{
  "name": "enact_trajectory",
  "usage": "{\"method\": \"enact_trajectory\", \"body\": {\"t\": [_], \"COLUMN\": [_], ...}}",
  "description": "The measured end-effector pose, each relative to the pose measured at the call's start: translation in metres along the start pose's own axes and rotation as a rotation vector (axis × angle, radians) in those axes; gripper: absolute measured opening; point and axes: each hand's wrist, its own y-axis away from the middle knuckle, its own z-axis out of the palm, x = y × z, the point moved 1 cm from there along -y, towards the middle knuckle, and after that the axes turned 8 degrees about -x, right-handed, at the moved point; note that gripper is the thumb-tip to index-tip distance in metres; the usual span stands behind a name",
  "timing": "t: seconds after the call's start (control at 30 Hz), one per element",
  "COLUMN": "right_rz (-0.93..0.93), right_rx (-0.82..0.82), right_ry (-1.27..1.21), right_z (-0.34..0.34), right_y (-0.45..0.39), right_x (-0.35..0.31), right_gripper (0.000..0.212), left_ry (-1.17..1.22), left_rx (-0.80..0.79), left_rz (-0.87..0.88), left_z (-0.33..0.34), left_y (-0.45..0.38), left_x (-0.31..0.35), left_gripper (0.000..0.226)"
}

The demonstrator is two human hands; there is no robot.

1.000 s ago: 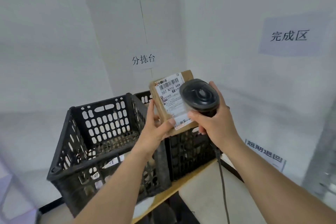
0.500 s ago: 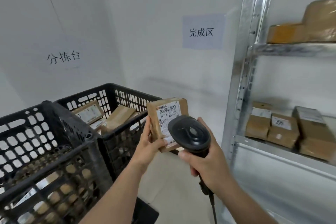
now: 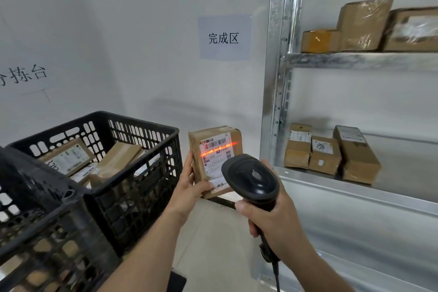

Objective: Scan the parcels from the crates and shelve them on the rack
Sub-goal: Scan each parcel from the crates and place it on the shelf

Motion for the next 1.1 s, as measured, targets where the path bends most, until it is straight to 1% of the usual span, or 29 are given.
{"method": "enact_trajectory", "body": {"t": [0.2, 0.43, 0.57, 0.67, 0.73, 0.8, 1.0, 1.1], "right_rz": [-0.022, -0.025, -0.073, -0.049, -0.040, -0.032, 0.005, 0.011], "right_rx": [0.015, 0.059, 0.171, 0.278, 0.355, 0.417, 0.544, 0.613], "right_ry": [0.002, 0.022, 0.172, 0.260, 0.265, 0.263, 0.233, 0.200], "right_z": [-0.005, -0.007, -0.019, -0.032, -0.041, -0.049, -0.078, -0.097], "right_y": [0.000, -0.002, -0.004, -0.002, 0.000, 0.004, 0.024, 0.037], "right_x": [-0.004, 0.000, 0.004, 0.006, 0.009, 0.012, 0.019, 0.021], "right_gripper": [0.091, 0.094, 0.101, 0.105, 0.107, 0.107, 0.105, 0.100], "left_ry": [0.012, 0.023, 0.080, 0.098, 0.104, 0.112, 0.148, 0.145], "left_rx": [0.015, -0.017, -0.058, -0.122, -0.186, -0.256, -0.392, -0.430], "left_rz": [-0.029, -0.033, -0.064, -0.096, -0.108, -0.111, -0.161, -0.200], "left_z": [0.003, 0.007, 0.013, 0.023, 0.032, 0.042, 0.081, 0.111], "left_y": [-0.002, -0.005, -0.005, -0.003, -0.003, -0.004, -0.011, -0.014], "left_x": [-0.001, 0.001, 0.000, 0.000, 0.000, -0.002, -0.011, -0.018], "left_gripper": [0.090, 0.087, 0.077, 0.074, 0.074, 0.069, 0.059, 0.046]}}
